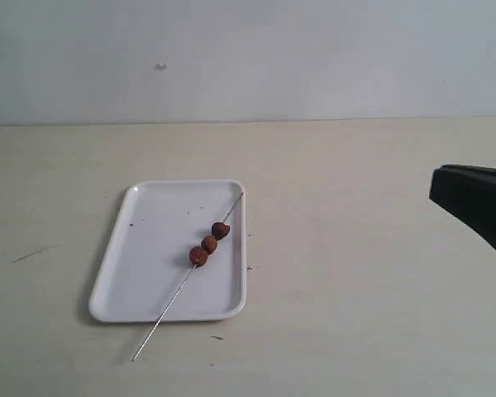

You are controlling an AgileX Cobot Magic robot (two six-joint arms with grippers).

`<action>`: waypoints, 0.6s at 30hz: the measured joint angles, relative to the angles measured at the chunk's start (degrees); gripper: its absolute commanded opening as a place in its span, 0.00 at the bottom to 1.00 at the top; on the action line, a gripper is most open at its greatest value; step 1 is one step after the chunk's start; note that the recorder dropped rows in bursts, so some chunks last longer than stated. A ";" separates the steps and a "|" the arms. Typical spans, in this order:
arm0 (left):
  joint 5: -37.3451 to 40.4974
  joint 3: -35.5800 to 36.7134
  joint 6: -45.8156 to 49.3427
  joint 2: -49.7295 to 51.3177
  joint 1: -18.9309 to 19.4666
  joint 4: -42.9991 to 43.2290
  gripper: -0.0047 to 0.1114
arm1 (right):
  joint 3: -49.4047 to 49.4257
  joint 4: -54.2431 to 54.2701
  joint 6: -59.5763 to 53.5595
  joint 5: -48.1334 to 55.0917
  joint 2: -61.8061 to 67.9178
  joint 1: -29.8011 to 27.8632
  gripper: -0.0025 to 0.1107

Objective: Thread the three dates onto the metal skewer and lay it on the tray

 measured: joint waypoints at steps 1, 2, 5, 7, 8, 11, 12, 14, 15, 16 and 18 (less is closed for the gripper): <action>-0.12 1.09 0.00 -2.37 0.00 0.00 0.04 | 0.86 0.00 0.00 0.01 -1.68 0.00 0.02; -0.12 2.20 0.00 -4.52 0.00 0.00 0.04 | 1.56 0.00 0.00 0.01 -3.23 0.00 0.02; -0.12 5.14 -0.53 -9.09 0.00 0.00 0.04 | 2.82 0.23 0.42 0.78 -6.76 0.00 0.02; -0.20 7.20 -0.74 -11.30 0.00 0.00 0.04 | 3.12 0.56 0.63 2.58 -8.36 0.00 0.02; -0.20 8.11 -0.87 -12.08 0.00 0.00 0.04 | 3.17 0.70 0.82 3.58 -8.99 0.00 0.02; -0.10 10.17 -0.86 -13.25 0.00 0.00 0.04 | 3.30 0.92 0.83 5.37 -10.14 0.00 0.02; -0.10 10.74 -0.99 -13.37 0.00 0.00 0.04 | 3.30 0.92 0.83 5.51 -10.26 0.00 0.02; 0.03 11.17 -0.99 -13.37 0.00 0.00 0.04 | 3.30 0.92 0.83 5.65 -10.26 0.00 0.02; 0.12 11.22 -0.99 -13.37 0.00 0.00 0.04 | 3.30 0.92 0.83 5.75 -10.26 0.00 0.02; 0.12 11.22 -0.99 -13.37 0.00 0.00 0.04 | 3.30 0.96 0.83 5.86 -10.26 0.00 0.02; 0.12 11.30 -0.99 -13.37 0.00 0.00 0.04 | 3.30 0.96 0.83 5.89 -10.26 0.00 0.02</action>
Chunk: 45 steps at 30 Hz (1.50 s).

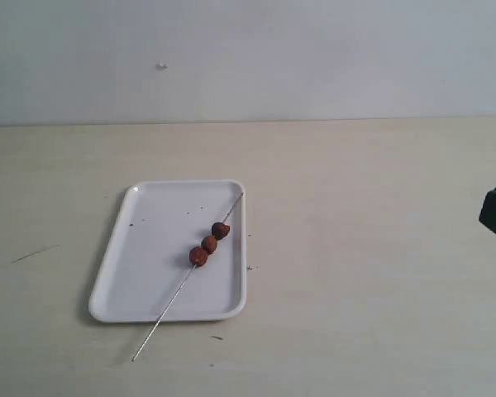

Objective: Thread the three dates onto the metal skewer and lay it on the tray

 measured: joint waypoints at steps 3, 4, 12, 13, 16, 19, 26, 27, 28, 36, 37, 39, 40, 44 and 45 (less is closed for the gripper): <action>0.14 0.00 -0.10 0.00 0.00 0.00 0.04 | 0.00 0.00 0.00 0.00 0.00 0.00 0.02; 0.14 0.04 -0.10 0.00 0.00 0.00 0.04 | 0.00 0.00 0.00 0.00 0.00 0.00 0.02; 0.16 0.04 -0.10 0.00 0.00 0.19 0.04 | 0.12 0.10 -4.06 0.71 -2.52 -3.25 0.02; 0.43 0.04 -0.10 0.00 0.00 0.23 0.04 | 0.40 0.10 -5.20 1.14 -3.77 -6.00 0.02; 1.54 0.04 -0.10 0.00 0.00 0.96 0.04 | 2.38 -0.28 -6.95 2.36 -7.98 -16.10 0.02; 2.07 0.04 -0.10 0.00 0.00 1.09 0.04 | 5.22 -1.50 -7.35 2.61 -12.47 -26.48 0.02; 2.19 0.04 -0.10 0.00 0.00 1.23 0.04 | 12.11 -5.62 -7.89 2.74 -19.45 -38.50 0.02; 2.19 0.04 -0.10 0.00 0.00 1.23 0.04 | 13.39 -6.05 -7.98 2.86 -20.17 -39.90 0.02; 2.19 0.04 -0.10 0.00 0.00 1.23 0.04 | 14.34 -6.05 -7.98 2.86 -20.84 -40.79 0.02; 2.41 0.04 -0.10 0.00 0.00 1.33 0.04 | 16.86 -6.18 -7.98 4.25 -22.76 -42.31 0.02; 2.41 0.04 -0.10 0.00 0.00 1.33 0.04 | 16.86 -6.18 -7.98 4.47 -22.76 -42.31 0.02; 2.41 0.04 -0.10 0.00 0.00 1.33 0.04 | 16.86 -6.18 -7.98 4.61 -22.76 -42.31 0.02; 2.41 0.04 -0.10 0.00 0.00 1.33 0.04 | 16.86 -6.18 -7.98 4.61 -22.76 -42.31 0.02; 2.41 0.04 -0.10 0.00 0.00 1.33 0.04 | 16.86 -6.18 -7.98 4.66 -22.76 -42.31 0.02; 2.41 0.04 -0.10 0.00 0.00 1.33 0.04 | 16.86 -6.18 -7.98 4.66 -22.76 -42.31 0.02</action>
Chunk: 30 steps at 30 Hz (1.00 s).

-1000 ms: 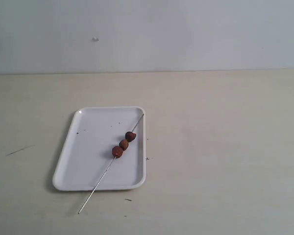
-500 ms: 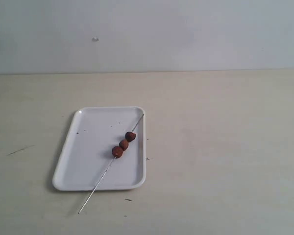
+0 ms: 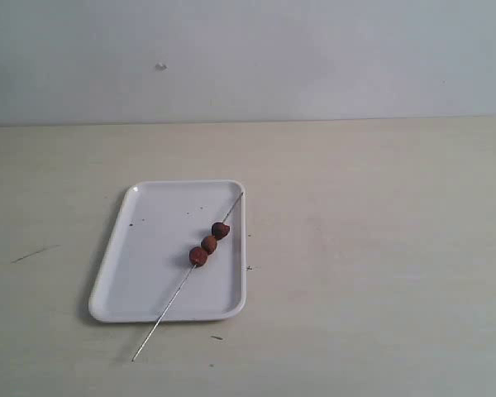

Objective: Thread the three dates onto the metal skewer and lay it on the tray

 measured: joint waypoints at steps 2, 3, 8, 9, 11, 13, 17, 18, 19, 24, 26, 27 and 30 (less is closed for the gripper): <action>0.00 0.00 0.00 0.00 0.00 0.00 0.04 | 0.00 0.00 0.00 0.00 0.00 0.00 0.02; 0.00 0.00 0.00 0.00 0.00 0.00 0.04 | 0.00 0.00 0.00 0.09 0.00 0.00 0.02; 0.00 0.00 0.00 0.00 0.00 0.00 0.04 | 0.00 0.00 0.00 0.09 0.00 0.00 0.02; 0.00 0.00 0.00 0.00 0.00 0.00 0.04 | 0.00 0.00 0.00 0.09 0.00 0.00 0.02; 0.00 0.00 0.00 0.00 0.00 0.00 0.04 | 0.00 0.00 0.00 0.09 0.00 0.00 0.02; 0.00 0.00 0.00 0.00 0.00 0.00 0.04 | 0.00 0.00 0.00 0.09 0.00 0.00 0.02; 0.00 0.00 0.00 0.00 0.00 0.00 0.04 | 0.00 0.00 0.00 0.09 0.00 0.00 0.02; 0.00 0.00 0.00 0.00 0.00 0.00 0.04 | 0.00 0.00 0.00 0.09 0.00 0.00 0.02; 0.00 0.00 0.00 0.00 0.00 0.00 0.04 | 0.00 0.00 0.00 0.09 0.00 0.00 0.02; 0.20 0.00 0.00 -1.31 1.77 0.00 0.04 | 0.00 0.00 0.00 0.09 0.00 0.00 0.02; 0.20 0.00 0.12 -3.21 4.26 0.13 0.04 | 0.00 0.00 0.00 0.09 0.00 0.00 0.02; 0.48 0.00 0.12 -4.75 5.78 0.23 0.04 | 0.00 0.00 0.00 0.09 0.00 0.00 0.02; 2.63 0.00 0.69 -10.63 10.28 1.11 0.04 | 0.00 0.00 0.00 0.13 0.00 0.00 0.02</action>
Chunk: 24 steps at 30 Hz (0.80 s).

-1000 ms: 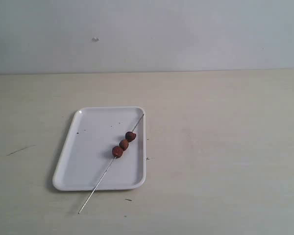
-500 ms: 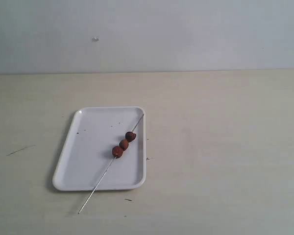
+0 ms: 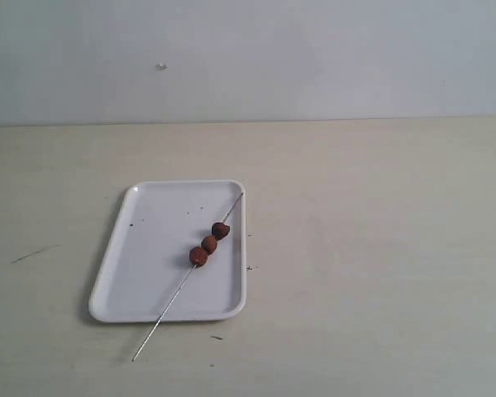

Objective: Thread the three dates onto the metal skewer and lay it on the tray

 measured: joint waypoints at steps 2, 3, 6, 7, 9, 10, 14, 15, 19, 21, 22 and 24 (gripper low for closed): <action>2.26 0.00 0.42 -2.80 2.79 1.51 0.04 | 0.00 0.00 0.00 0.10 0.00 0.00 0.02; 3.16 0.00 0.52 -3.39 4.11 2.28 0.04 | 0.00 0.00 0.00 0.10 0.00 0.00 0.02; 4.59 0.00 0.63 -3.79 6.92 3.33 0.04 | 0.00 0.00 0.00 0.10 0.00 0.00 0.02; 4.93 0.00 0.63 -3.79 7.48 3.47 0.04 | 0.00 0.00 0.00 0.10 0.00 0.00 0.02; 5.17 0.00 0.76 -3.57 8.03 3.61 0.04 | 0.00 0.00 0.00 0.10 0.00 0.00 0.02; 5.17 0.00 0.76 -3.57 8.19 3.61 0.04 | 0.00 0.00 0.00 0.10 0.00 0.00 0.02; 6.03 0.00 0.76 -3.57 8.19 3.61 0.04 | 0.00 0.10 0.00 0.10 0.00 0.00 0.02; 6.64 0.00 0.76 -3.57 8.19 3.61 0.04 | 0.00 0.10 0.00 0.10 0.00 0.00 0.02; 9.57 0.00 -0.91 -3.57 8.19 7.71 0.04 | 0.00 0.10 0.12 0.10 0.00 0.00 0.02; 14.40 0.00 -7.36 -3.78 8.19 14.18 0.04 | 0.00 0.10 0.12 0.10 0.00 0.00 0.02; 17.20 0.00 -10.13 -3.82 8.19 16.66 0.04 | 0.00 0.10 0.12 0.10 0.00 0.00 0.02; 19.13 0.00 -11.46 -3.82 8.19 18.20 0.04 | 0.00 0.10 0.12 0.10 0.00 0.00 0.02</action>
